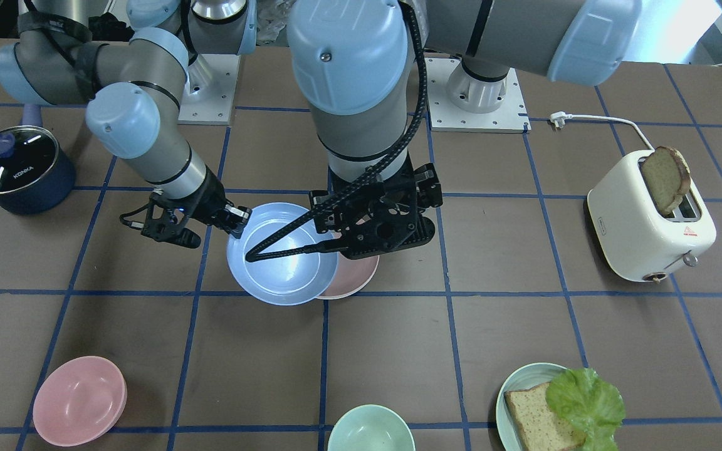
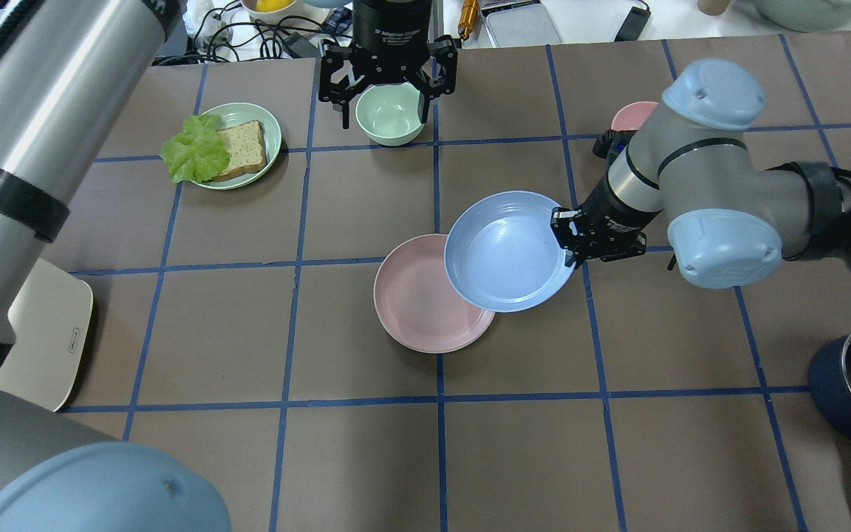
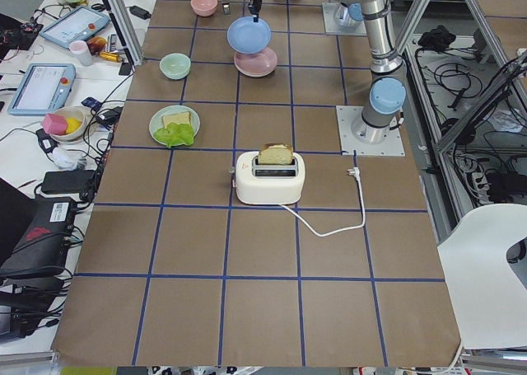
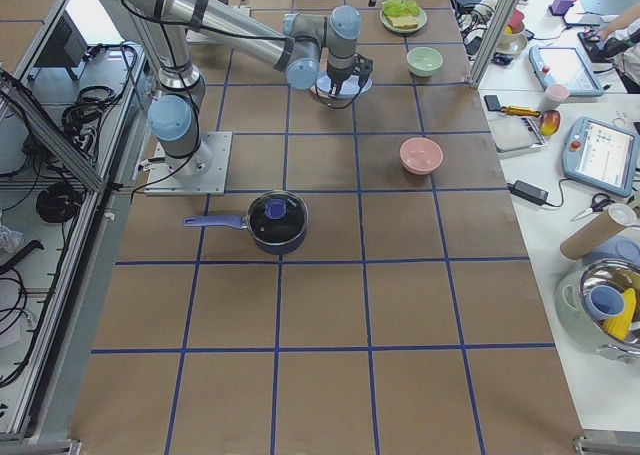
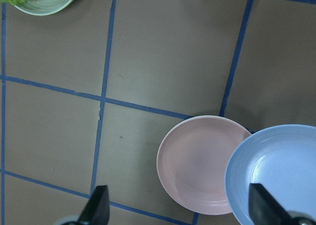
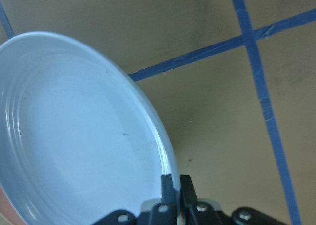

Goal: Stack three plates with pink and blue

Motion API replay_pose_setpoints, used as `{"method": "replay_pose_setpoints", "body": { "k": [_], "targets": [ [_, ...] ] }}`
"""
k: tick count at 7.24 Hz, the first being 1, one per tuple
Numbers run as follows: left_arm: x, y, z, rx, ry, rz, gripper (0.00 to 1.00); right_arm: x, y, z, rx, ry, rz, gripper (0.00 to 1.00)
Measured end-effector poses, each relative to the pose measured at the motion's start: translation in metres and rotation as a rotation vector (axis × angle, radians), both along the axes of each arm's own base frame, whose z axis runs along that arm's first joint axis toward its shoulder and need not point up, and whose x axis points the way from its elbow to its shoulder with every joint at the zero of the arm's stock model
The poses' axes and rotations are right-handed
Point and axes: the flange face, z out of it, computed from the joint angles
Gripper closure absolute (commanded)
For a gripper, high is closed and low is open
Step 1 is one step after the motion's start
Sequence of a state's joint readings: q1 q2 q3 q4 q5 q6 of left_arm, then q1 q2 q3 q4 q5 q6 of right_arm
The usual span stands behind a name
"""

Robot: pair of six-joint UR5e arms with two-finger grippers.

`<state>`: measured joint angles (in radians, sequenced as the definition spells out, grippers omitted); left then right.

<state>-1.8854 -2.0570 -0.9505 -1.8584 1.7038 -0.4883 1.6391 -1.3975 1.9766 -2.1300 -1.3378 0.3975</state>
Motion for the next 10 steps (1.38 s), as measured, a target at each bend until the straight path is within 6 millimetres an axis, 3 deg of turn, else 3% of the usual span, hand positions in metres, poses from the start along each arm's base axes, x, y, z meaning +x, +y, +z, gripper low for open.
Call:
{"method": "replay_pose_setpoints", "body": {
  "k": [1,2,3,5,8,10],
  "targets": [
    [0.019,0.001,0.005,0.013,0.004,-0.02,0.0,0.033,0.004,-0.01,-0.016,0.006,-0.004,1.0],
    [0.04,0.005,0.01,0.025,0.007,-0.037,0.02,0.053,0.01,-0.015,-0.025,0.013,0.005,1.0],
    [0.058,0.014,0.012,0.04,0.008,-0.049,0.04,0.061,0.013,-0.019,-0.027,0.017,0.01,1.0],
    [0.078,0.047,0.016,0.062,0.008,-0.064,0.06,0.065,0.015,-0.021,-0.027,0.019,0.014,1.0],
    [0.092,0.101,0.029,0.037,0.017,-0.083,0.06,0.063,0.016,-0.018,-0.024,0.022,0.013,1.0],
    [0.098,0.126,0.028,-0.015,0.032,-0.095,0.05,0.058,0.016,-0.021,-0.005,0.028,0.001,1.0]
  ]
}}
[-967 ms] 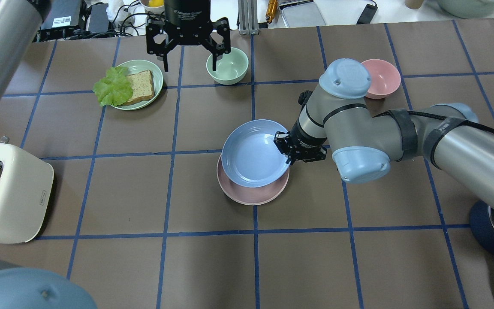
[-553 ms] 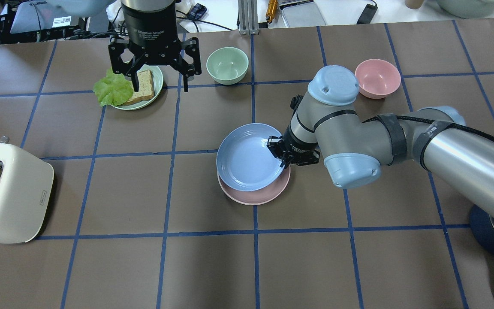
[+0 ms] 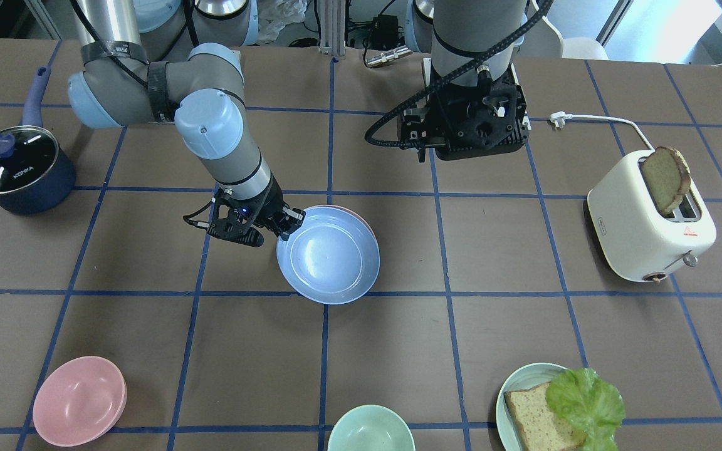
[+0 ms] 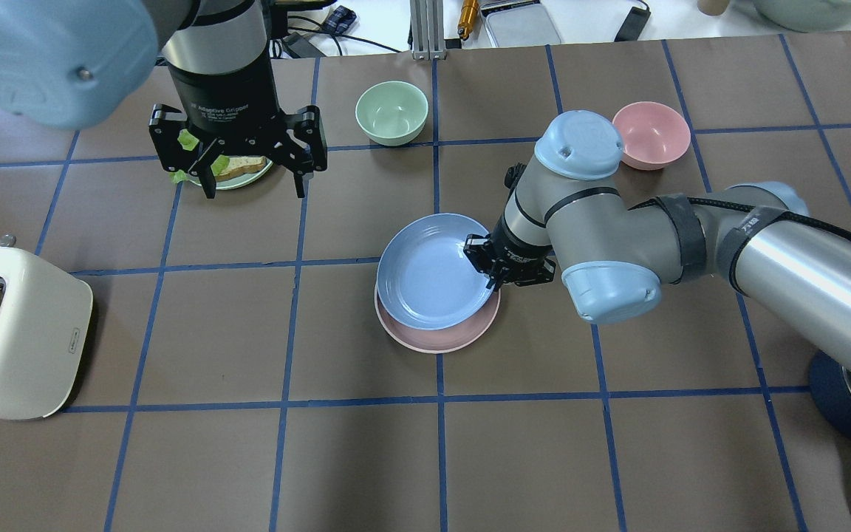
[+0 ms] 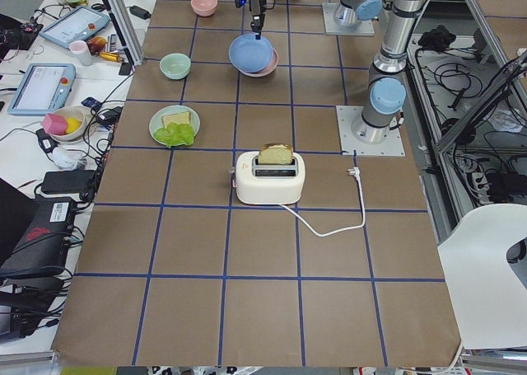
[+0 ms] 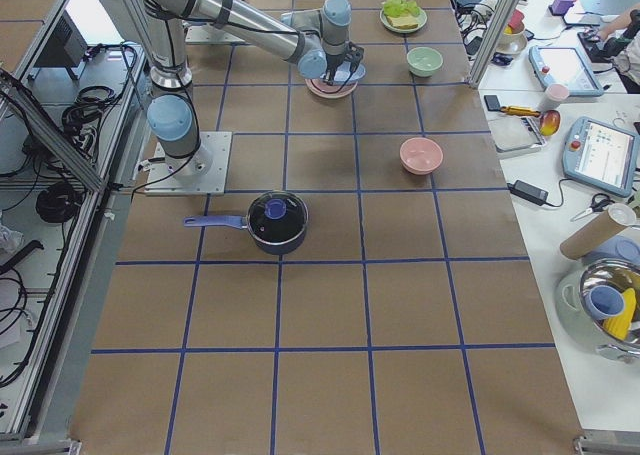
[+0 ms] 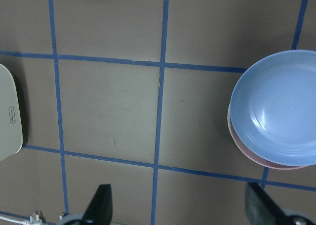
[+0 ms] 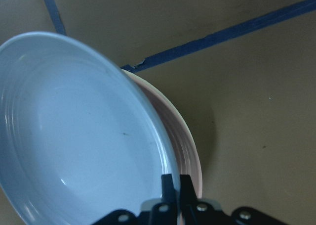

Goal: Stack three plates with pink and blue
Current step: 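Open the right gripper and raise it away from the stack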

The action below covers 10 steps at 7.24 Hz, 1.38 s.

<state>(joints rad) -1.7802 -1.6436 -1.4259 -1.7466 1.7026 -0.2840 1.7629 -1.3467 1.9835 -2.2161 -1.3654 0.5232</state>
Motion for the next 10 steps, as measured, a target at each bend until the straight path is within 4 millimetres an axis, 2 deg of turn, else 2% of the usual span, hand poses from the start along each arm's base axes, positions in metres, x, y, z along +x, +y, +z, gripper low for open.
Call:
{"method": "replay_pose_setpoints", "body": {
  "k": [1,2,3,4,6,7,8,9,10],
  "targets": [
    [0.005,0.007,-0.005,-0.028,0.007,0.003,0.04,-0.004,0.0,-0.002,0.018,0.004,-0.01,1.0],
    [0.014,0.009,-0.006,-0.055,0.014,0.016,0.04,-0.007,0.0,-0.003,0.027,0.006,-0.015,0.84],
    [0.026,0.009,-0.003,-0.071,0.023,0.032,0.03,-0.008,0.0,-0.003,0.029,0.004,-0.018,0.59],
    [0.035,0.007,0.001,-0.081,0.033,0.042,0.02,-0.01,-0.001,-0.003,0.026,0.003,-0.02,0.01],
    [0.044,0.004,0.005,-0.091,0.04,0.054,0.02,-0.011,-0.006,0.002,0.006,-0.001,-0.011,0.0],
    [0.046,0.002,0.004,-0.092,0.039,0.058,0.02,-0.011,-0.014,0.014,-0.017,-0.005,-0.009,0.0],
    [0.046,-0.002,0.003,-0.094,0.039,0.057,0.02,-0.013,-0.028,0.034,-0.04,0.005,0.004,0.0],
    [0.046,-0.005,0.004,-0.097,0.037,0.047,0.03,-0.021,-0.046,0.063,-0.056,0.038,0.044,0.0],
    [0.046,-0.008,0.003,-0.096,0.034,0.031,0.0,-0.036,-0.066,0.095,-0.063,0.068,0.086,0.0]
  ]
}}
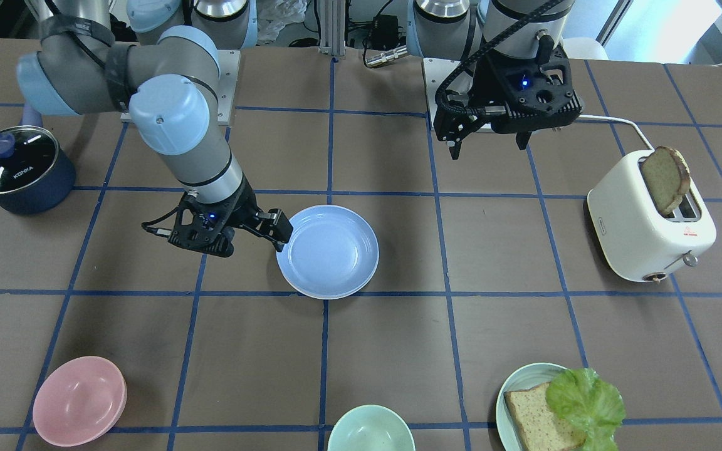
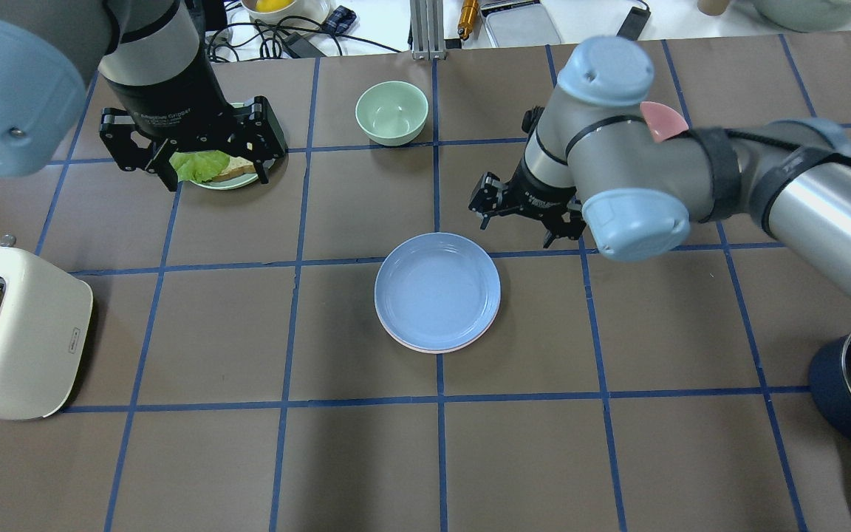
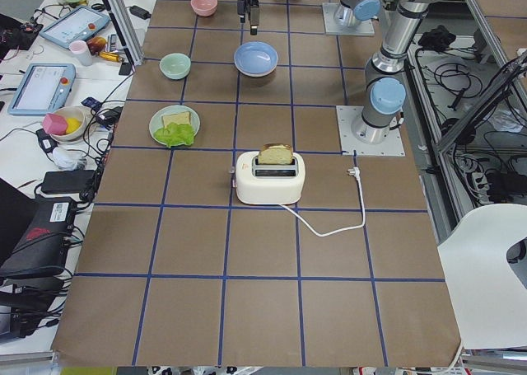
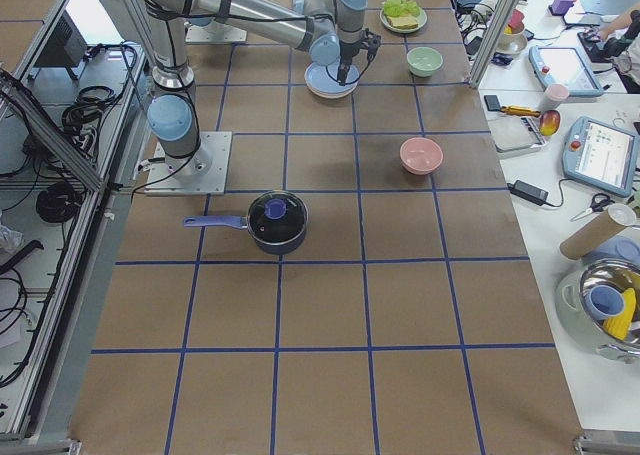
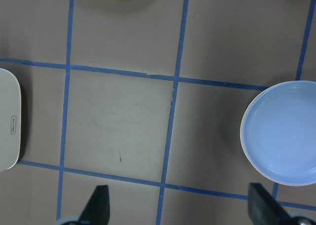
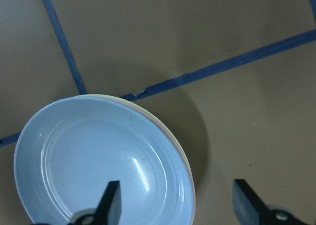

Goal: Stack three plates with pink and blue
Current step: 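Open the right gripper and raise it away from the stack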

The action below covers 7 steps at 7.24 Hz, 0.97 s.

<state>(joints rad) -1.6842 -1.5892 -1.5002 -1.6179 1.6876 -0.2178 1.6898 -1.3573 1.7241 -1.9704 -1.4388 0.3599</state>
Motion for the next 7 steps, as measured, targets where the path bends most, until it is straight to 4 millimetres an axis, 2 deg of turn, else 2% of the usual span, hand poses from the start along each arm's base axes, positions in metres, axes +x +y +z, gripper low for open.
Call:
{"method": "replay_pose_setpoints", "body": {
  "k": [1,2,4,5,6,7],
  "targets": [
    [0.0,-0.001,0.0,0.001,-0.004,-0.016,0.0,-0.022,-0.017,0.033,0.005,0.017,0.043,0.0],
    [0.0,-0.001,0.001,-0.01,-0.007,-0.058,0.0,-0.043,-0.024,0.066,0.01,0.034,0.101,0.0],
    [0.0,-0.004,0.002,-0.049,-0.014,-0.138,0.0,-0.065,-0.002,0.135,-0.041,0.072,0.197,0.0],
    [0.0,-0.005,0.002,-0.056,-0.015,-0.149,0.0,-0.068,0.012,0.159,-0.074,0.093,0.215,0.0],
    [0.0,-0.005,0.003,-0.06,-0.016,-0.154,0.0,-0.071,0.019,0.17,-0.086,0.122,0.223,0.0],
    [0.001,-0.004,0.004,-0.061,-0.017,-0.155,0.0,-0.072,0.022,0.171,-0.087,0.14,0.245,0.0]
  ]
}}
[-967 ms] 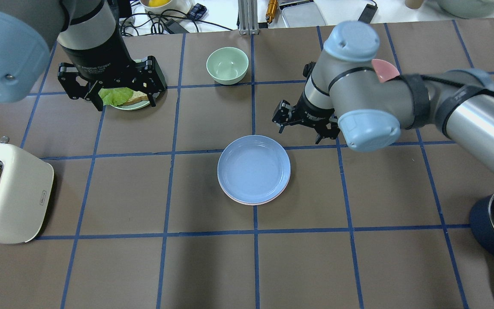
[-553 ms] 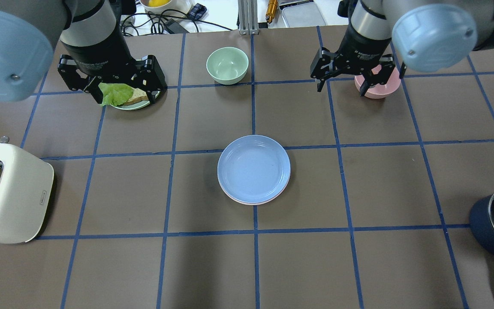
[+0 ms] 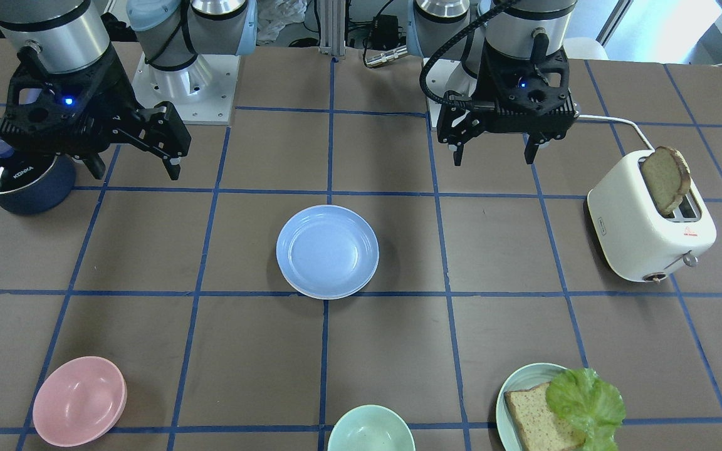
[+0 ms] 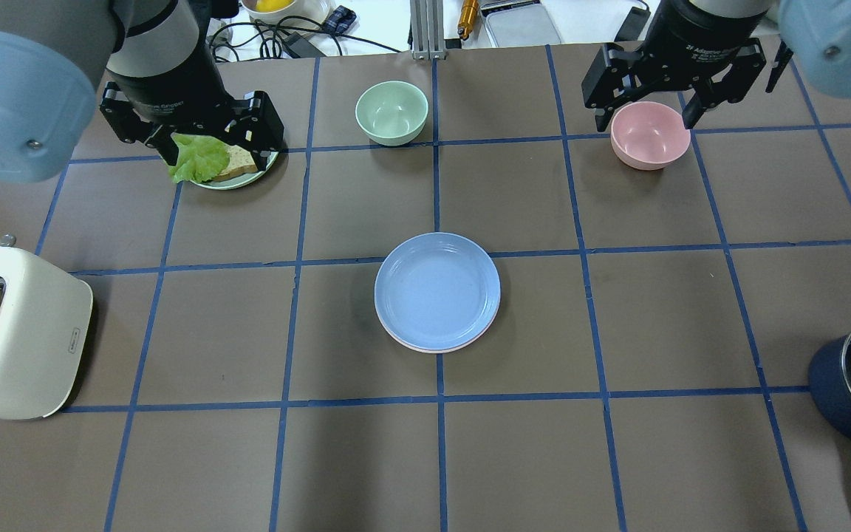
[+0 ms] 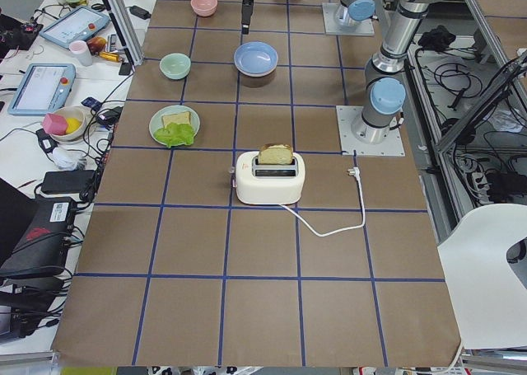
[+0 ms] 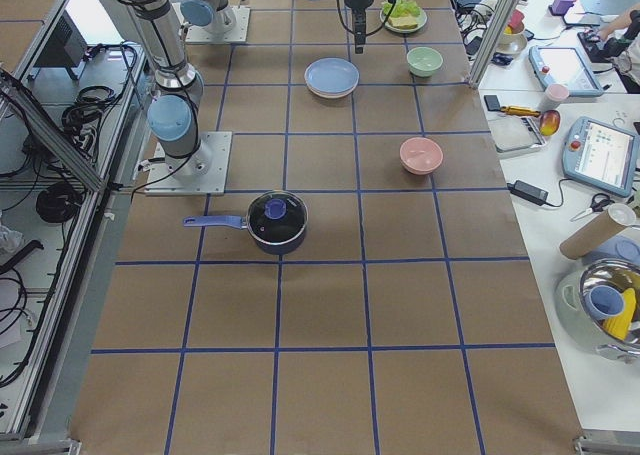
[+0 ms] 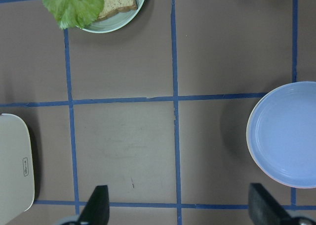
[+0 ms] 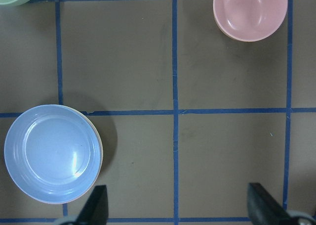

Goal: Stack three plates with pink and blue

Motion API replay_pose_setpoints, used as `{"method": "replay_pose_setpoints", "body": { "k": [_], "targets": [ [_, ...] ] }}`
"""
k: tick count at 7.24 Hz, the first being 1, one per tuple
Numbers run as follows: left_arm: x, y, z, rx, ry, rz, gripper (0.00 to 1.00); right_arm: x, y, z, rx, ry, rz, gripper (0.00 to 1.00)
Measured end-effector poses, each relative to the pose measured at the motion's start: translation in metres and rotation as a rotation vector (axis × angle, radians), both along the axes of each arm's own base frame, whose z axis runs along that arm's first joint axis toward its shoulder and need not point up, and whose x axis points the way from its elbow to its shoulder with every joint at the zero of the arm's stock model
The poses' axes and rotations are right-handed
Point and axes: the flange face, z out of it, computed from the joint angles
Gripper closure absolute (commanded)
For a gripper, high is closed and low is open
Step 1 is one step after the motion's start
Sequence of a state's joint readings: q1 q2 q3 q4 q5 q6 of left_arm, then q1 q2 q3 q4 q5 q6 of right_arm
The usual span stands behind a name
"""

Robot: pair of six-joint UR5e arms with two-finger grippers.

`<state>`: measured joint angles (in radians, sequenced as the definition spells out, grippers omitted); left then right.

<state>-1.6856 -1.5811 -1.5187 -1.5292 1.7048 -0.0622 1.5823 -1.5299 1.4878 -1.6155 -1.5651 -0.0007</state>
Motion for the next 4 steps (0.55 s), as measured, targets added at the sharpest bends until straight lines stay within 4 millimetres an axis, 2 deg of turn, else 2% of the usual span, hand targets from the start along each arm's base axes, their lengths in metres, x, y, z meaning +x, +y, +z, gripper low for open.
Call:
{"method": "replay_pose_setpoints", "body": {
  "k": [4],
  "targets": [
    [0.003,0.002,0.004,0.018,0.005,-0.004,0.0,-0.002,0.002,-0.016,0.002,0.013,0.124,0.0]
  ]
}}
